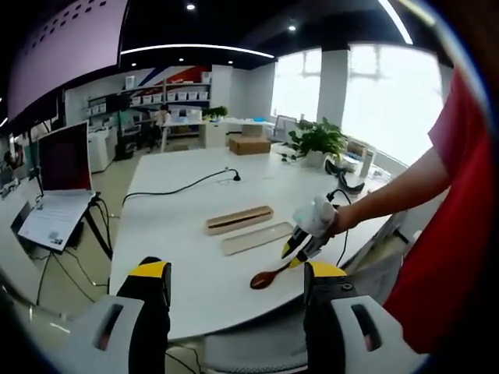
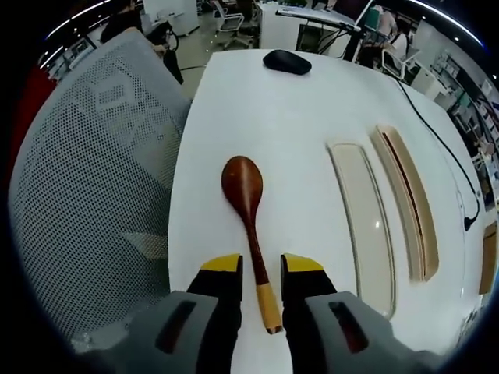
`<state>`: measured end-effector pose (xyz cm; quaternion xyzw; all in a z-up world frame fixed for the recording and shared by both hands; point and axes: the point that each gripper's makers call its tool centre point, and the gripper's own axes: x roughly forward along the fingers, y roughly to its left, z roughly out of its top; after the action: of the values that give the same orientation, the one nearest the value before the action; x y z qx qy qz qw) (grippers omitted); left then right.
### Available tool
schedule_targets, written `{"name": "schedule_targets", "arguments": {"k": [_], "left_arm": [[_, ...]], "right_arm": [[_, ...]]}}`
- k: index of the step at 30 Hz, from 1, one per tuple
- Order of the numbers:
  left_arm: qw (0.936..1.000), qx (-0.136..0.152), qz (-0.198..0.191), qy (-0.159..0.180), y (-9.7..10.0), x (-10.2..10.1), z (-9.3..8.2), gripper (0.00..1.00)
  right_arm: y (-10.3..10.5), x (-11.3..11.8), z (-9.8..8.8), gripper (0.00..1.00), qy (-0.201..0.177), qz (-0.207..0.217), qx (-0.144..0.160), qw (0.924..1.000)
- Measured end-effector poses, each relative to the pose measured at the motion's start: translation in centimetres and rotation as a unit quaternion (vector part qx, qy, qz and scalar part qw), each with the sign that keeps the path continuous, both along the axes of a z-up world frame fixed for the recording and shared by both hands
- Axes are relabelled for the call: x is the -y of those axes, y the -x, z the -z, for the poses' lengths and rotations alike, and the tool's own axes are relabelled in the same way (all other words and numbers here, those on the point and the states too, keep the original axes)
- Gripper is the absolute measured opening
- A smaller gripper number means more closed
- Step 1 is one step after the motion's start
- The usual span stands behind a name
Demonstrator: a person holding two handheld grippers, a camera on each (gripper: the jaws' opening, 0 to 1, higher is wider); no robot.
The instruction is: Arrange the utensils inside the cutlery case until each visible utensil rests in its matching compartment.
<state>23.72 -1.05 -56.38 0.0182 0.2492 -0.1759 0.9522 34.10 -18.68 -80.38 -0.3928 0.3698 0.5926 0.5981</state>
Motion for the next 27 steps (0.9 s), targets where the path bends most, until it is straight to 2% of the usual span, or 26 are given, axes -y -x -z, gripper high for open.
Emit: {"name": "schedule_targets", "arguments": {"k": [16, 21, 27], "left_arm": [[1.0, -0.006, -0.006, 0.001, 0.2, -0.5, 0.4, 0.71], [0.9999, -0.009, -0.012, 0.001, 0.5, -0.7, 0.7, 0.71], [0.9997, -0.012, -0.02, 0.002, 0.8, -1.1, 0.8, 0.71]], "right_arm": [[0.5, -1.3, 1.0, 0.14, 0.009, -0.019, -0.007, 0.9998], [1.1, -2.0, 1.5, 0.14, 0.014, -0.039, -0.01, 0.9991], [1.1, -2.4, 1.6, 0.1, 0.013, -0.049, -0.014, 0.9986]]}}
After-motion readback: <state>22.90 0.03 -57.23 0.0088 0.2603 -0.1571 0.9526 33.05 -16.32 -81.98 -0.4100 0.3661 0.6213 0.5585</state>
